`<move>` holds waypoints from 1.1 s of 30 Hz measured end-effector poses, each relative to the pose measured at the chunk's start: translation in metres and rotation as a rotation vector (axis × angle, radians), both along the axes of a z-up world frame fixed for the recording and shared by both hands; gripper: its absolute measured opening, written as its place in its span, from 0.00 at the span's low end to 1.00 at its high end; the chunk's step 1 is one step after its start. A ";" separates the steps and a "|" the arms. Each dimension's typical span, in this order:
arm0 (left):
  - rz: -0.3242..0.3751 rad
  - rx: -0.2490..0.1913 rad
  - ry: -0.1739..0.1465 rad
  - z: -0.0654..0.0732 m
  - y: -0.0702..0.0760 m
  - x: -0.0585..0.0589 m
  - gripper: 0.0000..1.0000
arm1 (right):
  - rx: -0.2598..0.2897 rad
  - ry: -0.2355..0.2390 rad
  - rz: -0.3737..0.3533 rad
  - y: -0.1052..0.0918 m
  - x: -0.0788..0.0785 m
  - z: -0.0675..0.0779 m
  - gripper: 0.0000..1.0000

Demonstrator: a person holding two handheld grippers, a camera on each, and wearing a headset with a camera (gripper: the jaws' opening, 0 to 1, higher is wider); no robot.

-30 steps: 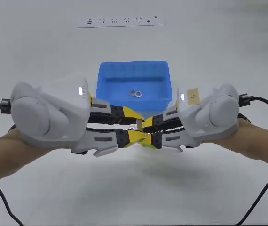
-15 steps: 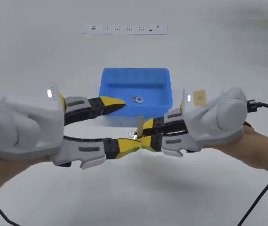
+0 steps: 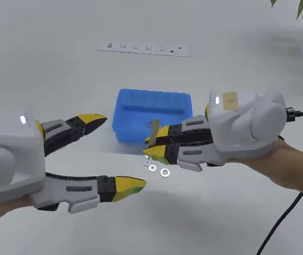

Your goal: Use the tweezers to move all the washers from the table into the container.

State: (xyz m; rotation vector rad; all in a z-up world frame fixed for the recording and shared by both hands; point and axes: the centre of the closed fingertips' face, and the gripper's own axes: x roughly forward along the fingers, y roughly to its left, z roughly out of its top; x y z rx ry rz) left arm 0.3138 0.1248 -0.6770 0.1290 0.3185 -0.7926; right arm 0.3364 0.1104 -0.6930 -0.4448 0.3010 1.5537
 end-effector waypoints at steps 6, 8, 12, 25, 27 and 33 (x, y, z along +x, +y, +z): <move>0.033 -0.011 0.003 -0.004 0.009 -0.005 0.92 | 0.049 -0.014 -0.029 0.006 0.021 0.024 0.10; 0.044 -0.016 0.005 -0.005 0.012 -0.006 0.95 | 0.062 -0.016 -0.040 0.007 0.027 0.029 0.10; 0.066 -0.019 -0.005 -0.005 0.017 -0.005 0.99 | 0.078 -0.022 -0.055 0.011 0.041 0.036 0.10; 0.100 0.009 0.012 -0.017 0.033 -0.010 1.00 | 0.075 0.028 -0.134 0.018 0.097 0.005 0.10; 0.113 0.007 0.018 -0.020 0.036 -0.010 1.00 | 0.062 0.043 -0.145 0.017 0.103 -0.005 0.10; 0.139 0.016 0.043 -0.028 0.039 -0.010 0.99 | 0.016 0.083 -0.167 0.017 0.113 -0.037 0.10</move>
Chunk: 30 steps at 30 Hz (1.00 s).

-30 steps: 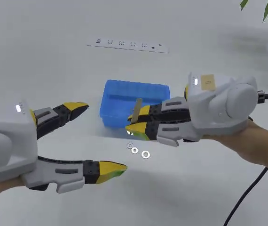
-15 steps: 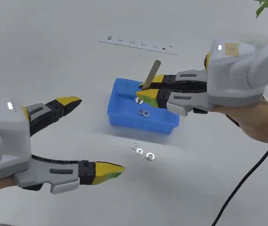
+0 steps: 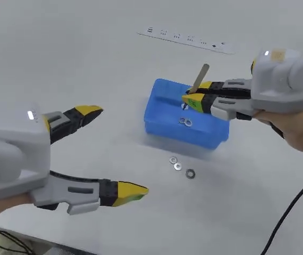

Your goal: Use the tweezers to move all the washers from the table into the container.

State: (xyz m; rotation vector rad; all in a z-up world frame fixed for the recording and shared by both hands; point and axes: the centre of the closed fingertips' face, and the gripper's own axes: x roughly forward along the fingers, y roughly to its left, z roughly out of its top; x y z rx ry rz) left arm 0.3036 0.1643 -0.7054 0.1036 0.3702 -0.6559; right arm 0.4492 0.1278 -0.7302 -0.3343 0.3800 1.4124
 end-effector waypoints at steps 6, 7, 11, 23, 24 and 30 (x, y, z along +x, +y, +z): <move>0.008 -0.003 0.010 -0.002 0.000 0.001 0.99 | -0.042 0.020 -0.004 -0.001 0.001 -0.021 0.10; 0.009 0.001 0.011 -0.002 0.001 0.001 0.99 | -0.046 0.024 -0.003 -0.001 0.001 -0.023 0.10; 0.013 0.002 0.011 -0.002 0.002 0.002 0.99 | -0.053 0.038 -0.003 -0.002 -0.001 -0.026 0.10; 0.005 0.006 0.013 -0.001 -0.001 0.002 0.99 | -0.052 0.033 -0.030 -0.005 0.006 -0.019 0.10; 0.004 0.007 0.013 -0.001 -0.002 0.001 0.99 | -0.051 0.031 -0.031 -0.006 0.006 -0.018 0.10; 0.006 -0.019 0.007 0.003 -0.003 0.007 0.99 | -0.059 0.000 -0.023 -0.009 0.003 -0.011 0.08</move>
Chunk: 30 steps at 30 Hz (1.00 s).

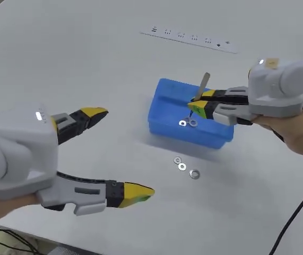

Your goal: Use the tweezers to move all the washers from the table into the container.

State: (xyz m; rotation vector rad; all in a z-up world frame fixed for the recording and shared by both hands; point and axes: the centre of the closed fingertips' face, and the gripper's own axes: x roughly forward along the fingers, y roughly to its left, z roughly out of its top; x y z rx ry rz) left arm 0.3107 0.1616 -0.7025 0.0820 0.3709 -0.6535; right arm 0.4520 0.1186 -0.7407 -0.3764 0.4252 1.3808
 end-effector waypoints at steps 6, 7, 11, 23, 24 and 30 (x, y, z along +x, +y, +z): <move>-0.016 0.003 -0.009 0.003 0.003 0.017 0.99 | 0.001 -0.023 0.040 0.000 -0.011 0.009 0.08; -0.027 0.016 -0.011 0.004 0.003 0.021 0.98 | 0.002 -0.024 0.043 0.000 -0.012 0.011 0.08; -0.047 0.046 0.003 0.003 0.005 0.035 0.90 | 0.001 -0.036 0.058 -0.001 -0.018 0.015 0.08; -0.171 0.031 -0.075 0.031 -0.028 0.090 0.70 | -0.019 -0.072 0.123 0.003 -0.036 0.019 0.08; -0.195 0.048 -0.074 0.030 -0.033 0.093 0.68 | -0.018 -0.075 0.127 0.003 -0.036 0.020 0.08; -0.259 0.082 -0.085 0.028 -0.050 0.104 0.61 | -0.023 -0.094 0.148 0.005 -0.039 0.021 0.08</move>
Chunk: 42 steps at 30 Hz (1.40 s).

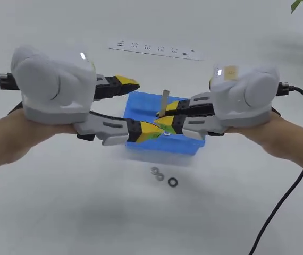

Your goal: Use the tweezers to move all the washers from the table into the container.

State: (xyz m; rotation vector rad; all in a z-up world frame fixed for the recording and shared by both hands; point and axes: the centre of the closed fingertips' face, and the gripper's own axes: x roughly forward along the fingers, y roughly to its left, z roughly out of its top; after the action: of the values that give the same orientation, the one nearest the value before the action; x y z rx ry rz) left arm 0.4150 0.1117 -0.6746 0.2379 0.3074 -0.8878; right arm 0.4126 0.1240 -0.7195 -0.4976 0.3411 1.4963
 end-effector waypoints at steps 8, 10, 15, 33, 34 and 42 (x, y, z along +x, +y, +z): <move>-0.072 -0.016 0.005 0.005 -0.011 0.006 0.43 | -0.009 -0.018 0.028 0.000 -0.006 0.000 0.08; -0.094 -0.016 0.002 0.007 -0.013 0.005 0.38 | -0.011 -0.020 0.034 0.001 -0.006 0.000 0.08; -0.149 -0.033 -0.002 0.015 -0.019 0.000 0.25 | -0.014 -0.025 0.039 0.001 -0.007 0.000 0.08; -0.233 0.093 -0.075 0.013 -0.025 -0.001 0.06 | -0.036 -0.052 0.032 -0.001 -0.006 0.002 0.10; -0.231 0.094 -0.076 0.014 -0.025 -0.001 0.06 | -0.037 -0.053 0.029 -0.001 -0.006 0.002 0.10; -0.195 0.152 -0.088 0.013 -0.022 0.002 0.06 | -0.039 -0.045 -0.017 -0.004 -0.002 0.006 0.14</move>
State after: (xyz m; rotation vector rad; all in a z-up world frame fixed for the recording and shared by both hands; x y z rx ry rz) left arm 0.4166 0.0893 -0.6621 0.4519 0.2734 -1.0443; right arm 0.4101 0.1204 -0.7137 -0.5575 0.3390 1.4622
